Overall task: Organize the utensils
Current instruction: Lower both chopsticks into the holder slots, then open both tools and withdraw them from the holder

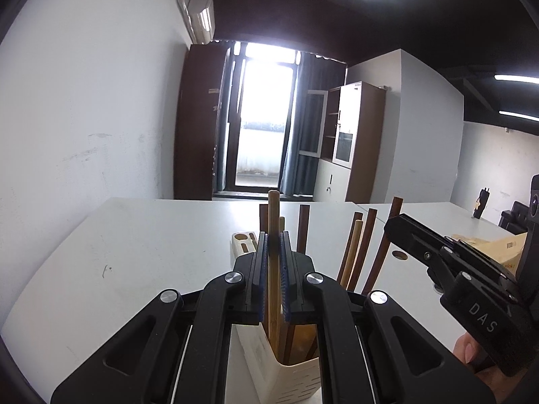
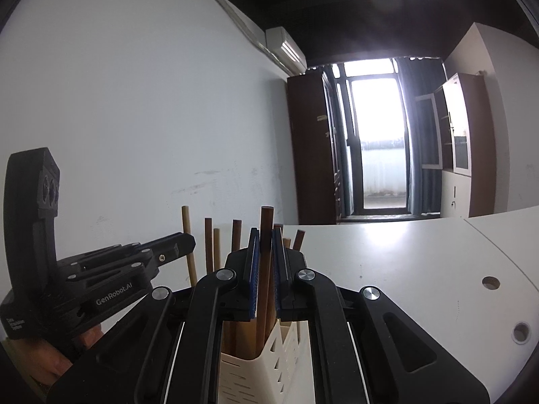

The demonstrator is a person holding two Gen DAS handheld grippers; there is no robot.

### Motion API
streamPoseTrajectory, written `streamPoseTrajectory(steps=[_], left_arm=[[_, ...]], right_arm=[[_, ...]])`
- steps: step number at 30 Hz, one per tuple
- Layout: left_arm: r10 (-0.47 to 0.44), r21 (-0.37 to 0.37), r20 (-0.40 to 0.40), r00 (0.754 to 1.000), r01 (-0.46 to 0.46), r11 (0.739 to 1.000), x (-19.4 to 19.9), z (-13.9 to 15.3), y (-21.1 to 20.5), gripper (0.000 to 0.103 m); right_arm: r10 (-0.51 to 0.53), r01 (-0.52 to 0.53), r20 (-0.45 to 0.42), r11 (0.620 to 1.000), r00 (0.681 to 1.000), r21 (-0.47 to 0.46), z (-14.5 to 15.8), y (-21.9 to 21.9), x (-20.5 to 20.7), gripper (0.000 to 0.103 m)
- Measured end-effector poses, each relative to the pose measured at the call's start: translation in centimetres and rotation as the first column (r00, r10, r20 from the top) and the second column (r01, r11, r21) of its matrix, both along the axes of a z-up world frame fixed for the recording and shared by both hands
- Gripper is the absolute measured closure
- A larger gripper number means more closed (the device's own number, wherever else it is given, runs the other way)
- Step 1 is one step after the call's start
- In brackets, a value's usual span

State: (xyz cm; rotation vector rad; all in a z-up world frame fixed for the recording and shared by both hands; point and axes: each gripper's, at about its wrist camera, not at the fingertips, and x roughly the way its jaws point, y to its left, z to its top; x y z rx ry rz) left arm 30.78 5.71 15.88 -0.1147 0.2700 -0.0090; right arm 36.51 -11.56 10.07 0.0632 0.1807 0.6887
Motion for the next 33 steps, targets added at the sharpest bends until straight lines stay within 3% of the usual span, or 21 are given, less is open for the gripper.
streamPoseTrajectory(steps=[11, 13, 14, 16, 25, 33], left_arm=[[0.002, -0.003, -0.016, 1.000, -0.002, 1.000, 0.6, -0.2, 0.3, 0.096], [0.003, -0.007, -0.008, 1.000, -0.003, 1.000, 0.2, 0.1, 0.5, 0.094], [0.005, -0.010, -0.003, 1.000, -0.005, 1.000, 0.0, 0.2, 0.5, 0.093], [0.005, -0.016, 0.002, 1.000, -0.005, 1.000, -0.3, 0.4, 0.7, 0.087], [0.002, 0.002, 0.002, 1.000, -0.002, 1.000, -2.0, 0.3, 0.3, 0.075], [-0.007, 0.015, 0.001, 1.000, 0.007, 1.000, -4.3, 0.4, 0.1, 0.067]], right_arm=[[0.003, -0.003, -0.032, 1.000, 0.999, -0.021, -0.2, 0.3, 0.6, 0.094], [-0.014, 0.013, -0.029, 1.000, 0.999, -0.021, 0.1, 0.2, 0.7, 0.090], [-0.016, 0.016, -0.027, 1.000, 0.999, -0.018, 0.2, 0.1, 0.7, 0.082], [-0.021, 0.021, -0.026, 1.000, 0.999, -0.013, 0.3, -0.2, 0.7, 0.077], [-0.036, 0.035, -0.040, 0.998, 0.999, -0.043, 0.0, 0.0, 0.3, 0.077], [-0.030, 0.026, -0.037, 0.994, 0.999, -0.108, -0.5, 0.5, -1.1, 0.069]])
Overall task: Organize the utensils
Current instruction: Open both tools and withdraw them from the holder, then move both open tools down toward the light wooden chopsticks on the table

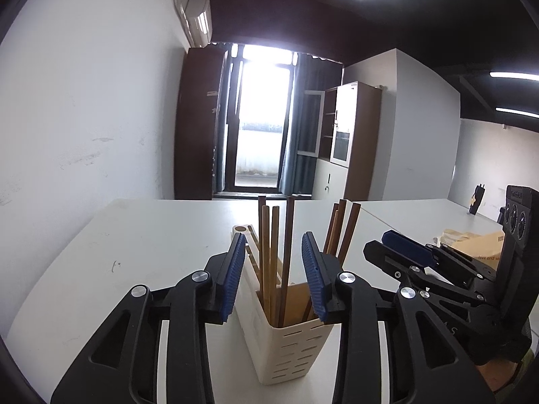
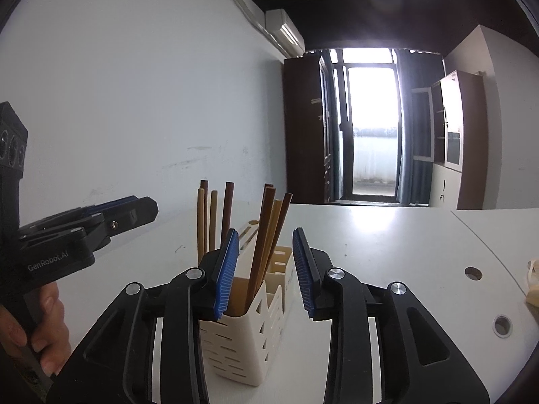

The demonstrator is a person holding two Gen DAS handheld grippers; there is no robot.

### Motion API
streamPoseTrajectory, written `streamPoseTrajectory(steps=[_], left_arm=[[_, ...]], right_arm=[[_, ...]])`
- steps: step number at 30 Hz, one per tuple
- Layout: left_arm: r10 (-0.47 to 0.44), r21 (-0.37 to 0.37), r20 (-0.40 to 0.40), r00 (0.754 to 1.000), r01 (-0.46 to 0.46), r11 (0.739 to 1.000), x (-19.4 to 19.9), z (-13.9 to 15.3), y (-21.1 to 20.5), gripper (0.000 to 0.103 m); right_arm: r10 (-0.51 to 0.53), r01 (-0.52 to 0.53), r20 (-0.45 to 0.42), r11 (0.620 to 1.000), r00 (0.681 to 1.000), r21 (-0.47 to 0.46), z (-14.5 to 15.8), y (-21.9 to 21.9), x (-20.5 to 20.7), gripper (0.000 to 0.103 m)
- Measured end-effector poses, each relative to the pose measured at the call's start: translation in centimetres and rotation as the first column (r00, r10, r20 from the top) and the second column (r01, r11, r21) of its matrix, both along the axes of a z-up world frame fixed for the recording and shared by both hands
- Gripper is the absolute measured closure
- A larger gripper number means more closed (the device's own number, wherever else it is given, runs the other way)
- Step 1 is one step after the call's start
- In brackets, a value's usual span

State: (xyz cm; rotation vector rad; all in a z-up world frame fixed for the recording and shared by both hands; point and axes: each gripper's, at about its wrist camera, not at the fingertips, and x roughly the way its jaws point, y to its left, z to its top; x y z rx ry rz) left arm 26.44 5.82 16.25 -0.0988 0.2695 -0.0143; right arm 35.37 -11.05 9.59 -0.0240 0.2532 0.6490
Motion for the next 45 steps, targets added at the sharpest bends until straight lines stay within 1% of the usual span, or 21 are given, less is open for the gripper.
streamPoseTrajectory(steps=[5, 9, 12, 14, 16, 18, 21, 24, 26, 28, 31, 33, 35, 37, 40, 42, 43, 45], left_arm=[[-0.003, 0.023, -0.045, 0.999, 0.004, 1.000, -1.1, -0.5, -0.3, 0.060], [0.003, 0.026, -0.075, 0.997, -0.001, 1.000, -1.7, -0.5, -0.3, 0.057], [-0.012, 0.023, -0.094, 0.996, 0.014, 1.000, -2.8, -0.8, -0.5, 0.052], [-0.012, 0.014, -0.100, 0.995, 0.014, 1.000, -3.7, -1.3, -0.3, 0.050], [-0.016, 0.001, -0.124, 0.992, 0.017, 1.000, -4.1, -1.9, -0.3, 0.049], [-0.027, -0.002, -0.144, 0.989, 0.027, 1.000, -4.5, -2.5, -0.4, 0.048], [-0.012, 0.017, -0.158, 0.987, 0.015, 1.000, -5.4, -3.4, -0.8, 0.046], [-0.014, 0.000, -0.177, 0.984, 0.014, 1.000, -5.8, -4.0, -0.6, 0.045], [-0.015, -0.007, -0.186, 0.982, 0.014, 1.000, -6.2, -4.5, -0.6, 0.044], [-0.014, -0.010, -0.195, 0.981, 0.013, 1.000, -6.6, -5.0, -0.5, 0.042], [-0.010, -0.005, -0.206, 0.978, 0.009, 1.000, -7.0, -5.6, -0.5, 0.041], [-0.009, -0.015, -0.213, 0.977, 0.006, 1.000, -7.2, -5.9, -0.3, 0.040], [-0.009, -0.018, -0.223, 0.975, 0.005, 1.000, -7.3, -6.3, -0.2, 0.039], [-0.004, -0.015, -0.225, 0.974, 0.000, 1.000, -7.4, -6.6, -0.2, 0.039], [-0.013, -0.026, -0.227, 0.974, 0.007, 1.000, -7.5, -7.0, -0.2, 0.037], [-0.033, -0.035, -0.218, 0.975, 0.026, 0.999, -7.6, -7.1, -0.3, 0.034], [-0.041, -0.036, -0.214, 0.976, 0.034, 0.999, -7.6, -7.2, -0.4, 0.033], [-0.047, -0.034, -0.221, 0.974, 0.041, 0.999, -7.3, -7.5, -0.4, 0.033]], right_arm=[[0.001, -0.001, -0.013, 1.000, 1.000, -0.030, -0.5, -0.1, -1.0, 0.060], [-0.011, 0.010, -0.026, 0.999, 1.000, -0.048, -0.4, -0.2, -1.7, 0.059], [-0.003, 0.000, -0.063, 0.999, 0.998, -0.049, -0.6, -0.5, -2.4, 0.055], [-0.015, 0.011, -0.092, 0.999, 0.996, -0.046, -1.1, -1.0, -2.9, 0.052], [-0.018, 0.012, -0.137, 0.999, 0.990, -0.045, -1.9, -1.3, -3.3, 0.049], [-0.020, 0.010, -0.164, 0.998, 0.986, -0.061, -2.4, -1.3, -3.6, 0.049], [-0.039, 0.024, -0.162, 0.995, 0.986, -0.095, -2.4, -1.3, -4.3, 0.045], [-0.047, 0.028, -0.176, 0.994, 0.983, -0.109, -2.6, -1.3, -5.3, 0.042], [-0.054, 0.029, -0.183, 0.990, 0.982, -0.137, -3.2, -1.2, -5.8, 0.039], [-0.056, 0.024, -0.195, 0.986, 0.979, -0.166, -3.8, -0.8, -6.5, 0.038], [-0.054, 0.003, -0.249, 0.980, 0.967, -0.198, -5.1, -0.3, -6.8, 0.038], [-0.064, 0.001, -0.276, 0.975, 0.959, -0.223, -5.8, -0.1, -7.0, 0.038], [-0.072, -0.011, -0.322, 0.969, 0.944, -0.247, -6.6, 0.2, -7.0, 0.037], [-0.065, -0.032, -0.370, 0.968, 0.927, -0.251, -7.3, 0.3, -7.1, 0.037], [-0.084, -0.040, -0.396, 0.955, 0.914, -0.295, -8.4, 1.0, -7.1, 0.037], [-0.087, -0.059, -0.443, 0.950, 0.892, -0.305, -9.3, 1.4, -6.8, 0.037], [-0.085, -0.074, -0.481, 0.950, 0.872, -0.303, -9.9, 1.6, -6.6, 0.037], [-0.098, -0.090, -0.518, 0.941, 0.850, -0.325, -10.8, 2.0, -6.4, 0.037]])
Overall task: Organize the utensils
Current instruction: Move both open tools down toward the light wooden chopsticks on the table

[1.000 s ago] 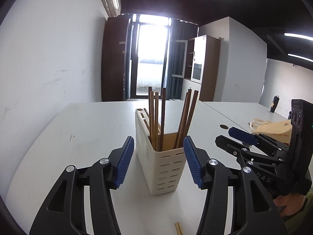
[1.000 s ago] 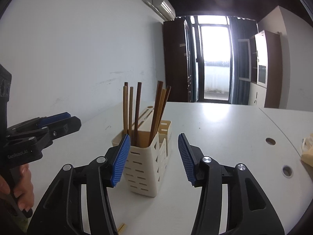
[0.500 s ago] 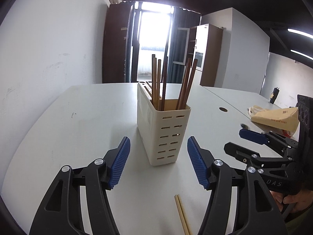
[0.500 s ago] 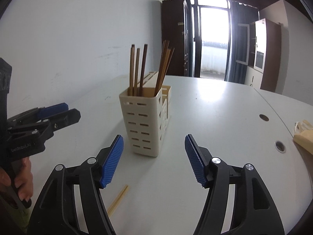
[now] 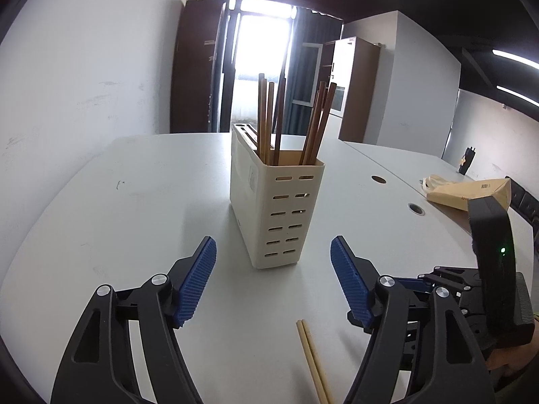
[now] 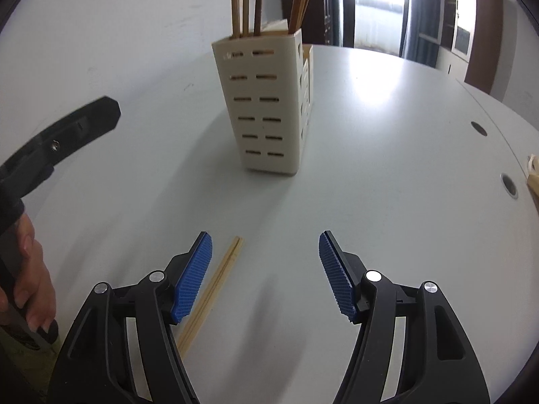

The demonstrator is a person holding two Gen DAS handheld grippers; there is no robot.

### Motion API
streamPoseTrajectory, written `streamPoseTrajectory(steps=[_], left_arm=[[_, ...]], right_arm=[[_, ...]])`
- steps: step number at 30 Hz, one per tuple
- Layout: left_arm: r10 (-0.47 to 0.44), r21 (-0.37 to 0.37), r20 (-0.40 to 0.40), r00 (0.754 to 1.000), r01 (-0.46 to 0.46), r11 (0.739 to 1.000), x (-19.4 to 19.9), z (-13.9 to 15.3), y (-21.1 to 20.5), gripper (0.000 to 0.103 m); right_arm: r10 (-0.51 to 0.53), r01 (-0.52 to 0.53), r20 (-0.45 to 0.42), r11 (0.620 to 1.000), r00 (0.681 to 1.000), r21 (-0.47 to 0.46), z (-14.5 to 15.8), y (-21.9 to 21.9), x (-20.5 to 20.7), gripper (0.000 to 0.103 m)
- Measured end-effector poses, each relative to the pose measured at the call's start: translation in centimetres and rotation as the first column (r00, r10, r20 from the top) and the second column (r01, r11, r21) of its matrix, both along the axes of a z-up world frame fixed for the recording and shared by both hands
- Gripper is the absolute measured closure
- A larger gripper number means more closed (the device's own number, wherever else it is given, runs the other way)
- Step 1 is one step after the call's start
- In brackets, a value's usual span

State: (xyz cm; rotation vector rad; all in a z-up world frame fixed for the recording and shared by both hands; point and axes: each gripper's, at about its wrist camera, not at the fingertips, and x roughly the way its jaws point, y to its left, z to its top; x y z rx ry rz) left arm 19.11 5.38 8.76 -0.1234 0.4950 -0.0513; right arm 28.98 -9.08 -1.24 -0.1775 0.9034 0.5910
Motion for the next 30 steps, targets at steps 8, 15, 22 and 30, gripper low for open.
streamPoseTrajectory(steps=[8, 15, 22, 30], left_arm=[[0.032, -0.038, -0.062, 0.998, -0.035, 0.999, 0.9, -1.6, 1.3, 0.033], [0.013, -0.065, -0.056, 0.998, -0.017, 0.998, 0.7, -1.8, 1.7, 0.031], [0.026, -0.069, -0.068, 0.997, -0.030, 0.997, 1.0, -2.2, 2.0, 0.031], [0.035, -0.068, -0.073, 0.997, -0.040, 0.997, 1.2, -2.2, 2.0, 0.031]], right_arm=[[-0.010, 0.002, -0.144, 0.998, 0.990, -0.056, -3.0, 1.0, 0.7, 0.037], [-0.024, 0.004, -0.220, 0.996, 0.975, -0.088, -4.6, 1.9, 0.9, 0.037], [-0.032, 0.003, -0.241, 0.993, 0.970, -0.119, -6.0, 2.6, 0.8, 0.037], [-0.031, -0.002, -0.215, 0.989, 0.976, -0.149, -7.0, 3.7, -0.3, 0.037]])
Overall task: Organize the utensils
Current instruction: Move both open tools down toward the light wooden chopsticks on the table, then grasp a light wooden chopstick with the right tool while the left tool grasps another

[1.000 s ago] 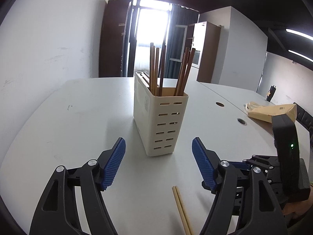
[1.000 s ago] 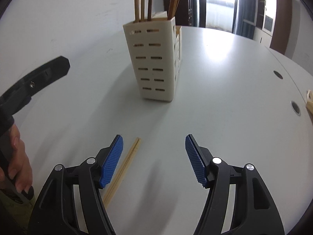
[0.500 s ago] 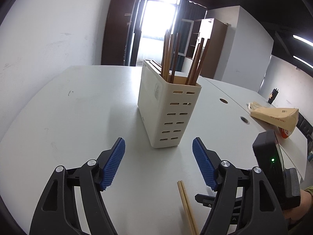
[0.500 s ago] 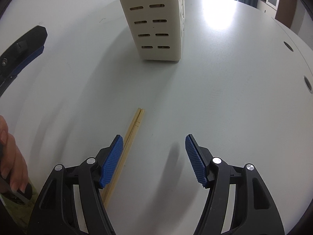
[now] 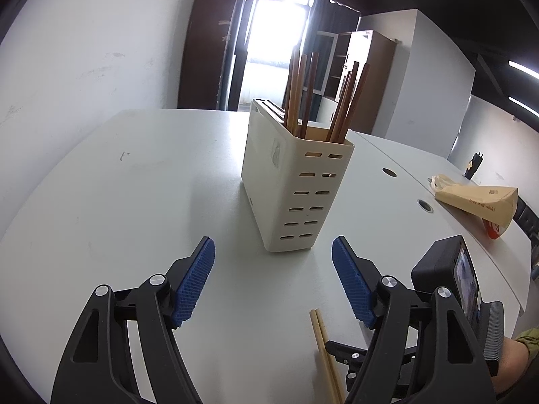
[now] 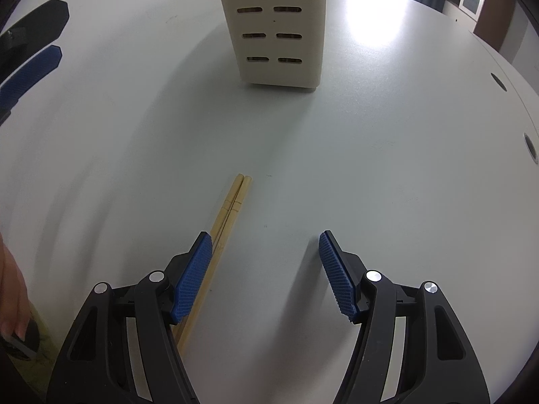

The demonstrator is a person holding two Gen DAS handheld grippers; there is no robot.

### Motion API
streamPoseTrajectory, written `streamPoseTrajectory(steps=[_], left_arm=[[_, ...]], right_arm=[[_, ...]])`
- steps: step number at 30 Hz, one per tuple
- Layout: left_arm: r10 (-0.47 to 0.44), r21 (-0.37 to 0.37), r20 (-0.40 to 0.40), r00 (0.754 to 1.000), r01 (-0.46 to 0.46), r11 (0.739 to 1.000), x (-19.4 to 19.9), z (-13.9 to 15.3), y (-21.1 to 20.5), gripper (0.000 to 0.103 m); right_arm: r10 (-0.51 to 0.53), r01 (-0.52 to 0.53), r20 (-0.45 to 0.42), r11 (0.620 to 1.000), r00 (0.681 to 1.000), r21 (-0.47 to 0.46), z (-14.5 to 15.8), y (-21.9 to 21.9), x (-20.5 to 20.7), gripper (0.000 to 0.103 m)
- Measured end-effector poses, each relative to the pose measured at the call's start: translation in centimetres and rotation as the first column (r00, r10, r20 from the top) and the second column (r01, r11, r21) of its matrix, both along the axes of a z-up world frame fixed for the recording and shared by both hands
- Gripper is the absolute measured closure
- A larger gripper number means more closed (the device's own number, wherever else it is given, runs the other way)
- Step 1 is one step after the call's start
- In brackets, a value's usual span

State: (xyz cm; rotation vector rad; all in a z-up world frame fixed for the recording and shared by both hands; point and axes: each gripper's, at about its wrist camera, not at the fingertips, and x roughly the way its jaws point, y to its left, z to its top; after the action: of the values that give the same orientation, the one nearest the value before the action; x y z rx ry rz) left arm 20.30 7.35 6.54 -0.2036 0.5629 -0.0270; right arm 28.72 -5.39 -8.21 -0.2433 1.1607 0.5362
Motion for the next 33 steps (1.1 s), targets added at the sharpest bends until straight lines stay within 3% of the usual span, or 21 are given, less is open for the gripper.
streamPoseTrajectory(steps=[26, 28, 33], left_arm=[[-0.010, -0.004, -0.049, 0.999, 0.009, 1.000, 0.2, -0.7, -0.1, 0.032], [-0.011, 0.007, -0.078, 0.997, 0.012, 1.000, 0.6, -1.1, -0.3, 0.033], [-0.064, -0.004, -0.182, 0.981, 0.064, 0.998, 1.7, -2.8, -1.1, 0.039]], right_arm=[[0.019, -0.015, 0.039, 0.995, 0.999, -0.095, -0.4, 2.4, -1.0, 0.034], [0.023, -0.019, 0.043, 0.995, 0.999, -0.093, -0.4, 2.4, -1.2, 0.039], [0.005, -0.003, 0.031, 0.997, 1.000, -0.078, -0.1, 1.5, -1.0, 0.063]])
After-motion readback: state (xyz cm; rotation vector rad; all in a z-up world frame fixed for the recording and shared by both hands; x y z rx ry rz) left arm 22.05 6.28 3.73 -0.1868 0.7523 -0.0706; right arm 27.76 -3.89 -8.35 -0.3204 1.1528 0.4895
